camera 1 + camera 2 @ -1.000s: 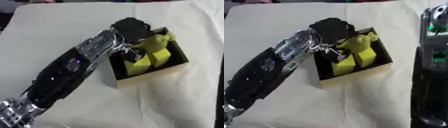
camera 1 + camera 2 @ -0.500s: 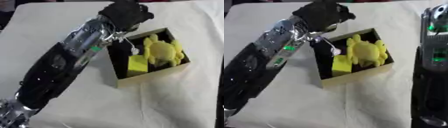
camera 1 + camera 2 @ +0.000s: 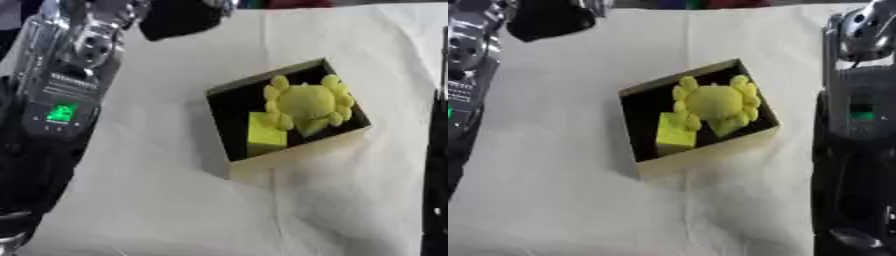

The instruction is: Pick up objects on the table and place them in the box.

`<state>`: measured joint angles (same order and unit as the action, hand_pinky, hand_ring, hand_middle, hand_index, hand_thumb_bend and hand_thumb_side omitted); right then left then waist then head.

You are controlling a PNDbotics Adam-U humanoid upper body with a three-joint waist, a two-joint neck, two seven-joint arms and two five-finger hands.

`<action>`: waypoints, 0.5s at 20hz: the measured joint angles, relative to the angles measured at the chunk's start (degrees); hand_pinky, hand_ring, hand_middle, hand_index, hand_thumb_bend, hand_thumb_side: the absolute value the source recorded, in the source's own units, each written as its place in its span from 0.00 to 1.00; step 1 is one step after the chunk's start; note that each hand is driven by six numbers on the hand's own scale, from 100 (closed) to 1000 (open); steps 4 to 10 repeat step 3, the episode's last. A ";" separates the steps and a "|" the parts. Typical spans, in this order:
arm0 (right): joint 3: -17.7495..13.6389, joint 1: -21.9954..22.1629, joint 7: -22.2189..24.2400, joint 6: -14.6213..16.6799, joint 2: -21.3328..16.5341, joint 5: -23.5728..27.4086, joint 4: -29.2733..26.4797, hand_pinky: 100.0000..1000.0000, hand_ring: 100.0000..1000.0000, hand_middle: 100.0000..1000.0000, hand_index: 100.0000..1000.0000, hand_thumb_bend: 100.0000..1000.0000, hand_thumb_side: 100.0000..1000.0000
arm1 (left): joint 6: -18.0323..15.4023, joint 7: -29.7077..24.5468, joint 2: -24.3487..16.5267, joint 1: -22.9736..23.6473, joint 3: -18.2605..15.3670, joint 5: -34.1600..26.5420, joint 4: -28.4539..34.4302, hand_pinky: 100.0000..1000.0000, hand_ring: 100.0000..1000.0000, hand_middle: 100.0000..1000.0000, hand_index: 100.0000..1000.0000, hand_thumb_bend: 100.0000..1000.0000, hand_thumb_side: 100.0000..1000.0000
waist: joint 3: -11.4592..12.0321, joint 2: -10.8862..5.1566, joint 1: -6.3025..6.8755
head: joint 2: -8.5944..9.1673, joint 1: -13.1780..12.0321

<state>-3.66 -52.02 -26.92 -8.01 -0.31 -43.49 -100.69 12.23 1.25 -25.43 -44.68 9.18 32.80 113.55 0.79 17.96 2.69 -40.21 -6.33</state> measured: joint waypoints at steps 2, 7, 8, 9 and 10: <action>0.60 -0.29 0.75 0.39 -0.06 -0.52 -0.06 0.81 0.80 0.64 0.79 0.00 0.92 | -1.07 7.00 -0.69 1.35 -1.97 -5.32 0.04 0.68 0.66 0.67 0.92 0.00 0.65 | 0.08 0.00 -0.16 | 0.00 0.16; 0.89 -0.42 1.11 0.58 -0.08 -0.78 -0.14 0.81 0.80 0.64 0.79 0.00 0.92 | -1.92 9.88 -0.95 1.93 -2.83 -7.65 0.05 0.68 0.67 0.67 0.92 0.00 0.65 | 0.17 -0.01 -0.30 | 0.00 0.26; 0.89 -0.42 1.11 0.58 -0.08 -0.78 -0.14 0.81 0.80 0.64 0.79 0.00 0.92 | -1.92 9.88 -0.95 1.93 -2.83 -7.65 0.05 0.68 0.67 0.67 0.92 0.00 0.65 | 0.17 -0.01 -0.30 | 0.00 0.26; 0.89 -0.42 1.11 0.58 -0.08 -0.78 -0.14 0.81 0.80 0.64 0.79 0.00 0.92 | -1.92 9.88 -0.95 1.93 -2.83 -7.65 0.05 0.68 0.67 0.67 0.92 0.00 0.65 | 0.17 -0.01 -0.30 | 0.00 0.26; 0.89 -0.42 1.11 0.58 -0.08 -0.78 -0.14 0.81 0.80 0.64 0.79 0.00 0.92 | -1.92 9.88 -0.95 1.93 -2.83 -7.65 0.05 0.68 0.67 0.67 0.92 0.00 0.65 | 0.17 -0.01 -0.30 | 0.00 0.26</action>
